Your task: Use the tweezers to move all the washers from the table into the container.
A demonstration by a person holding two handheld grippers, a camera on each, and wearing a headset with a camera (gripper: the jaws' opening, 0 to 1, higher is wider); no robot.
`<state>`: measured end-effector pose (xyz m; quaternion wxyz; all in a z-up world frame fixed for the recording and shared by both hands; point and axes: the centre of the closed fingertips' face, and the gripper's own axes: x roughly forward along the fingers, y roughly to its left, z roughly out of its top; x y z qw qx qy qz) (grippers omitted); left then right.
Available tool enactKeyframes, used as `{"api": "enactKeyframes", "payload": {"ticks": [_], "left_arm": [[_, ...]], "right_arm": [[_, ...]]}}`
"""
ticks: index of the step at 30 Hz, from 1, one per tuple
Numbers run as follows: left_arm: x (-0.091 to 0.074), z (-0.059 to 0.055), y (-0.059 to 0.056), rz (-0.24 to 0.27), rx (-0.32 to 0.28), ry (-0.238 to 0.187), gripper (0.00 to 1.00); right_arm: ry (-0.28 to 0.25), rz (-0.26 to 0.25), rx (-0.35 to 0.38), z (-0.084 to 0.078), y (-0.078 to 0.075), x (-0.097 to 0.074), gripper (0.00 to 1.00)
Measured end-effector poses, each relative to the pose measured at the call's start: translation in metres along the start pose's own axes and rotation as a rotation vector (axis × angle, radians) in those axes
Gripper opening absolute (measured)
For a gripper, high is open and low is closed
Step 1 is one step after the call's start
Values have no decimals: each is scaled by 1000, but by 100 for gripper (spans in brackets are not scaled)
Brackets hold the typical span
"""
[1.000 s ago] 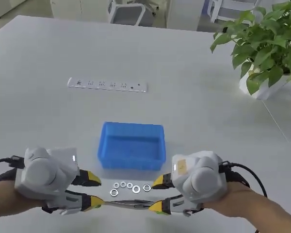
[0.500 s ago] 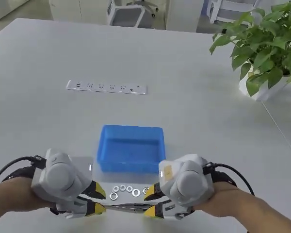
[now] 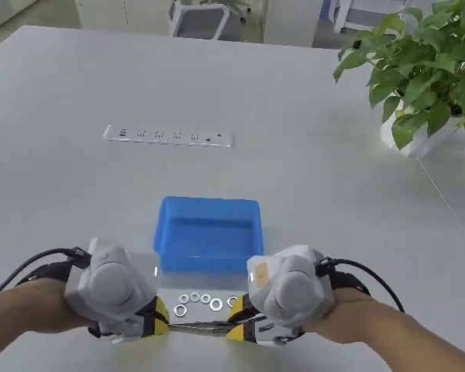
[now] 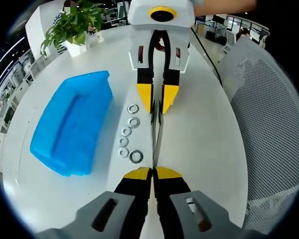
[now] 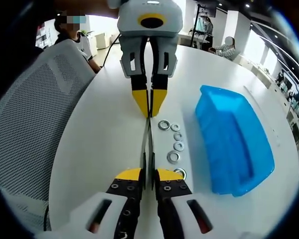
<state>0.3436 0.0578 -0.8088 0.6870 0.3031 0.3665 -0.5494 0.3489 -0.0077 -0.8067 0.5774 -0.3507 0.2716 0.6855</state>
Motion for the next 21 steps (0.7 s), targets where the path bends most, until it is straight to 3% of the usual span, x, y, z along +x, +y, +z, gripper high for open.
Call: {"api": "enactKeyframes", "payload": {"ticks": [7, 14, 17, 21], "left_arm": [[-4, 0, -3, -10, -22, -2, 6], [-15, 9, -4, 5, -37, -28, 6], [-20, 13, -5, 11, -88, -38, 6], [-28, 18, -7, 19, -87, -40, 6]], "right_arm": [[-2, -7, 6, -1, -1, 0, 11], [-7, -14, 6, 2, 1, -1, 11], [-16, -18, 7, 6, 1, -1, 11], [-23, -20, 9, 9, 1, -1, 12]]}}
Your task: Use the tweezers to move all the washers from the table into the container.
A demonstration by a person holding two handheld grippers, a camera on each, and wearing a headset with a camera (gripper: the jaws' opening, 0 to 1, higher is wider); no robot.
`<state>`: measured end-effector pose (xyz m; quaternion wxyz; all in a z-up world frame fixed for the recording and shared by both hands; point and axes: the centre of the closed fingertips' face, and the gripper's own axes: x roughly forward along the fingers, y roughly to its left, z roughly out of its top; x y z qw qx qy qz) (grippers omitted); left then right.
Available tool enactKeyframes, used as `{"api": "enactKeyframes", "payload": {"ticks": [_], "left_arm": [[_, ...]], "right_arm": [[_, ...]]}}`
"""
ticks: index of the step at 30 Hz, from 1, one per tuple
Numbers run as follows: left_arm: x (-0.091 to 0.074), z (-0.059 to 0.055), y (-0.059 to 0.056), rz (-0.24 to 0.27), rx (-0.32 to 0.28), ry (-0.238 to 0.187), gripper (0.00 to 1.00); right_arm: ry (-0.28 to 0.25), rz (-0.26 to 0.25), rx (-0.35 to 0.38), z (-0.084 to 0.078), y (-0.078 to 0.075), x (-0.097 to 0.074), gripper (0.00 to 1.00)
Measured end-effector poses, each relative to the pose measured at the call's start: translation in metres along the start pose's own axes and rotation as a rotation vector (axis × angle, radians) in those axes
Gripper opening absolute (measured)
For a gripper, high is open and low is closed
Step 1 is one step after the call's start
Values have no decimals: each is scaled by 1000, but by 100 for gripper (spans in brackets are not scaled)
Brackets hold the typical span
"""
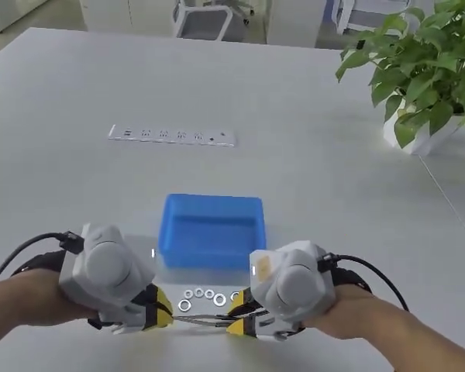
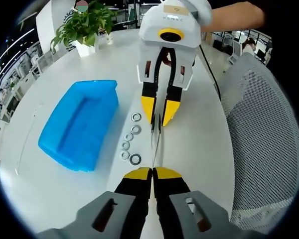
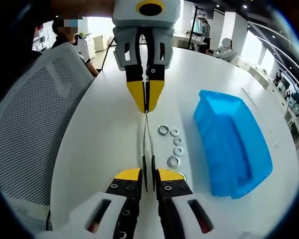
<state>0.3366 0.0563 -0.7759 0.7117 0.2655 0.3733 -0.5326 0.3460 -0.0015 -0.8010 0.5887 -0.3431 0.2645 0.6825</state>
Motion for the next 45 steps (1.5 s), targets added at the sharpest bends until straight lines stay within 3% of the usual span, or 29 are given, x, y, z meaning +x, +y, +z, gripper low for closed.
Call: {"api": "enactKeyframes", "payload": {"ticks": [20, 27, 36, 40, 45], "left_arm": [[-30, 55, -7, 2, 113, -83, 5], [-39, 78, -8, 1, 141, -127, 5], [-41, 87, -11, -16, 158, -142, 5], [-39, 87, -13, -29, 165, -136, 5], [-37, 91, -14, -35, 165, -159, 6]], "right_arm": [[-22, -13, -7, 9, 3, 1, 11], [-60, -17, 8, 23, 3, 2, 11], [-104, -18, 34, 35, 4, 7, 11], [-114, -15, 47, 37, 7, 11, 10], [-123, -19, 60, 36, 6, 9, 9]]}}
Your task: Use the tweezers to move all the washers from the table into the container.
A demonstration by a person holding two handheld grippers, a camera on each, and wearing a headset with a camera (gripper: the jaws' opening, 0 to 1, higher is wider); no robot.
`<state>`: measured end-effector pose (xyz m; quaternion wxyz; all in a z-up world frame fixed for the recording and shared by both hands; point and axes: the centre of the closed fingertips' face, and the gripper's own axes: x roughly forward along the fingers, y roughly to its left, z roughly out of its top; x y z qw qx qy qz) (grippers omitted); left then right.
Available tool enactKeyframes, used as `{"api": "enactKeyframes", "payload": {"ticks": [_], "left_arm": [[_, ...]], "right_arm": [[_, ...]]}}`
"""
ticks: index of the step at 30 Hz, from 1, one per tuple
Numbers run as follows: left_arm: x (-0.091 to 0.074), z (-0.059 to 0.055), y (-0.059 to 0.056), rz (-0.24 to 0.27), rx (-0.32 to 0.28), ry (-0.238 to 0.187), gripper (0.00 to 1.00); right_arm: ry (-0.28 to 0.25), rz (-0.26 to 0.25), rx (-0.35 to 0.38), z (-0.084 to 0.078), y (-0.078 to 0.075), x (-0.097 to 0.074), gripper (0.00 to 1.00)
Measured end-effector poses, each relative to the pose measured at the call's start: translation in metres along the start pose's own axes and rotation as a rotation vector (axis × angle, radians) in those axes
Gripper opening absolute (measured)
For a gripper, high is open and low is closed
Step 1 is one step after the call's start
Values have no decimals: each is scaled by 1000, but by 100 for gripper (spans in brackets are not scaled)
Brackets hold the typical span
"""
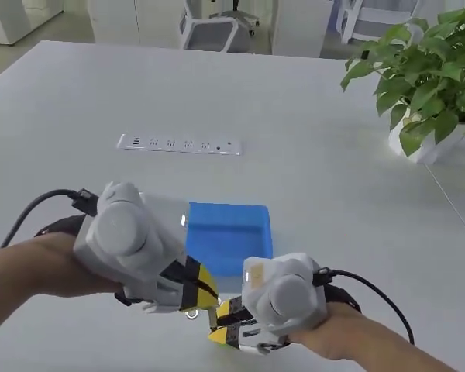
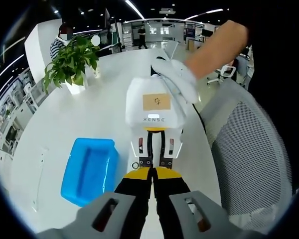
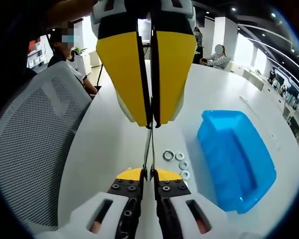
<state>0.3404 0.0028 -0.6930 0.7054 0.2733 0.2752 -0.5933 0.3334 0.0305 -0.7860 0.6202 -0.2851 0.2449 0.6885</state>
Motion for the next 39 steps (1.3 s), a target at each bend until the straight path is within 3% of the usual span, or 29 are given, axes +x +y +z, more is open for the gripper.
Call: {"api": "enactKeyframes", "payload": {"ticks": [9, 20, 34, 39], "left_arm": [[7, -6, -3, -28, 27, 15, 6], [2, -7, -3, -28, 28, 20, 6], [-12, -15, 6, -3, 18, 33, 6], [-19, -17, 13, 17, 14, 32, 5]], "right_arm": [[6, 2, -7, -1, 1, -1, 9], [10, 5, -30, 1, 0, 0, 11], [-5, -2, -40, 14, -9, 5, 12], [3, -15, -35, 14, -11, 5, 21]]}}
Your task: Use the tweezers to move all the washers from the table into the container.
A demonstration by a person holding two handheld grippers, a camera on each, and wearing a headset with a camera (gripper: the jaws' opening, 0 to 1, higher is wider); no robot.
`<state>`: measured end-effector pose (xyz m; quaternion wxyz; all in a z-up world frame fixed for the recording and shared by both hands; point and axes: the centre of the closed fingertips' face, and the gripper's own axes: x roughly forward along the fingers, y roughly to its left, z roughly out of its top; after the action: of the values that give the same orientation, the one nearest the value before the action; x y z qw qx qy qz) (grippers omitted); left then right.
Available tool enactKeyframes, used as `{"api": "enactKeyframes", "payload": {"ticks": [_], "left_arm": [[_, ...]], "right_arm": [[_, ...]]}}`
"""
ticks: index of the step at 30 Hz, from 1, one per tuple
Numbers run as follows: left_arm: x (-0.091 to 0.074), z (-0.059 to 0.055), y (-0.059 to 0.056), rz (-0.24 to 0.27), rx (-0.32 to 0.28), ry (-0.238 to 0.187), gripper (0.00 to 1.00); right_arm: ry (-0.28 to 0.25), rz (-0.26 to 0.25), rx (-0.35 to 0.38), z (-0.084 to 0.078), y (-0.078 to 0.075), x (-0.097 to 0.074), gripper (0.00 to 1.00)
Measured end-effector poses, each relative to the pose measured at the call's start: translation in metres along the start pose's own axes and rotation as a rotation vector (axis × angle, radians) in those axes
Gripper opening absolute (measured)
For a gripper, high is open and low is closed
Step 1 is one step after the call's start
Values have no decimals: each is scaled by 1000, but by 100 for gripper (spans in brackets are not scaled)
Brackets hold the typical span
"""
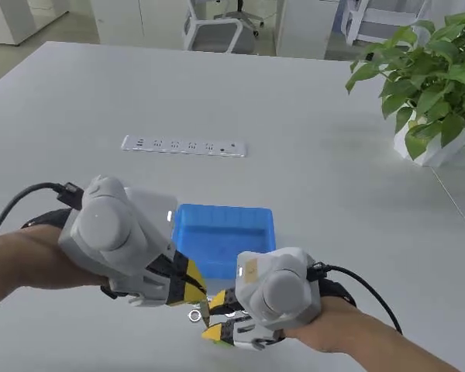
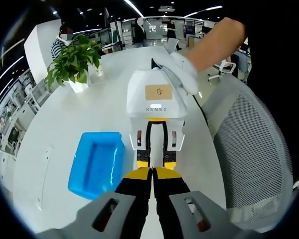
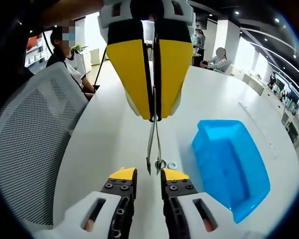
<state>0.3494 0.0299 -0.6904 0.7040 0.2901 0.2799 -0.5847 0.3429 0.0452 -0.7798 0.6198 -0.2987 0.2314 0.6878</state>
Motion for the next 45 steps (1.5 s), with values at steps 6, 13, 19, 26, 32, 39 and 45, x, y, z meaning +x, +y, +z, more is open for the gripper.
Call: {"api": "enactKeyframes", "payload": {"ticks": [6, 13, 19, 26, 32, 39, 45], "left_arm": [[-5, -5, 4, 9, -1, 15, 5], [-7, -13, 5, 7, 0, 34, 5], [-5, -16, 7, 7, -1, 42, 5], [-3, -18, 6, 0, 1, 45, 5], [-1, -19, 5, -5, 3, 47, 5], [2, -16, 7, -9, 1, 38, 5], [2, -16, 7, -14, -7, 36, 5]], "right_arm": [[7, -26, -7, -5, -2, -6, 28], [-5, -61, 14, -8, -7, -16, 32], [-5, -69, 17, -8, -8, -17, 33], [1, -66, 16, -11, -5, -17, 32], [3, -64, 20, -13, -4, -18, 32], [-1, -64, 24, -13, -4, -17, 32], [-9, -61, 19, -9, -6, -14, 32]]}}
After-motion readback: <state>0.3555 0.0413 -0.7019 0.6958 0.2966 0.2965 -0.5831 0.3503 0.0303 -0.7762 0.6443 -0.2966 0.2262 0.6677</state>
